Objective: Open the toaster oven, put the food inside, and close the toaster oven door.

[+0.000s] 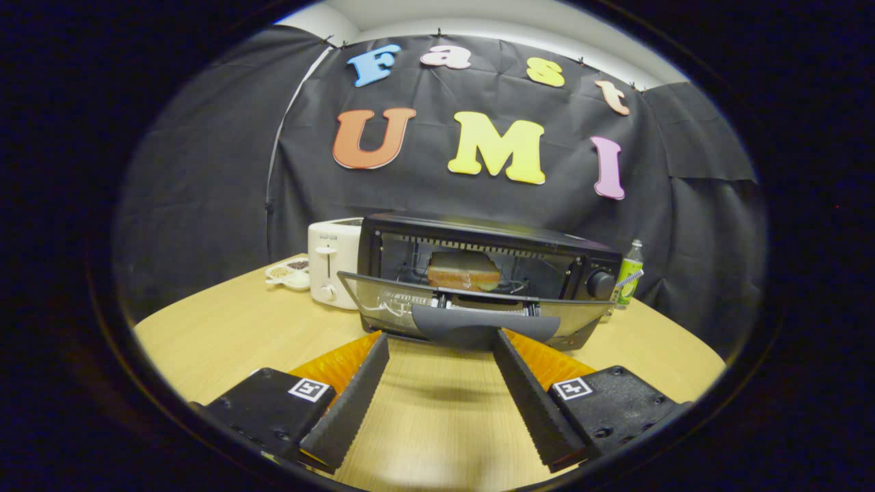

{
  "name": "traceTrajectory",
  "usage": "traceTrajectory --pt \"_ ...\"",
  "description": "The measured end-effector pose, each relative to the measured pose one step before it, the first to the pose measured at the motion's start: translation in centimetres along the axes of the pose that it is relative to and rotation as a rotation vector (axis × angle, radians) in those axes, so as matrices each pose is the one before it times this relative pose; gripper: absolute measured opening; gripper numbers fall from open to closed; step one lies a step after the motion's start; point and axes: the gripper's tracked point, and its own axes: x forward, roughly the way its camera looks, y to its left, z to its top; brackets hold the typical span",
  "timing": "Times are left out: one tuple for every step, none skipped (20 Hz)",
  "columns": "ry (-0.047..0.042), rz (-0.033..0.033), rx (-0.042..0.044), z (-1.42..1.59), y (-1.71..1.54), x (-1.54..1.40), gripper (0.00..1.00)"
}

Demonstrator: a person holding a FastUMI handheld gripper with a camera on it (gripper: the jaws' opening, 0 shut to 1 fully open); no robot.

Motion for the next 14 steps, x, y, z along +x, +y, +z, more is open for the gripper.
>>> traceTrajectory --pt "-0.00764 0.01157 -0.00942 0.548 0.351 0.294 1.00" --pt "-0.00783 0.00968 -0.00590 0.546 0.274 0.175 1.00" --pt "-0.01779 -0.00143 -0.00934 0.826 0.079 -0.032 1.00" --pt "-0.01801 -0.00180 -0.00687 0.790 -0.011 -0.358 1.00" --pt "-0.02148 0.00092 0.00134 0.971 0.016 -0.630 1.00" --pt "-0.01804 0.00753 0.00729 0.954 0.132 -0.653 1.00" --pt "-0.01432 0.00593 0.00623 1.021 0.042 -0.719 1.00" --pt "-0.01059 -0.00171 0.00540 0.866 -0.218 -0.887 1.00" --pt "-0.01791 -0.00228 0.01258 1.297 -0.341 -1.138 1.00" --pt "-0.02524 -0.00426 0.00983 1.185 -0.365 -1.232 1.00" --pt "-0.03181 -0.01077 -0.00755 1.398 -0.559 -1.324 1.00" --pt "-0.03257 -0.01908 -0.01411 1.366 -0.758 -0.833 1.00" --pt "-0.03022 -0.01318 -0.00340 1.701 -0.590 -0.942 1.00" --pt "-0.01471 -0.00196 0.00331 1.226 -0.304 -0.917 1.00"
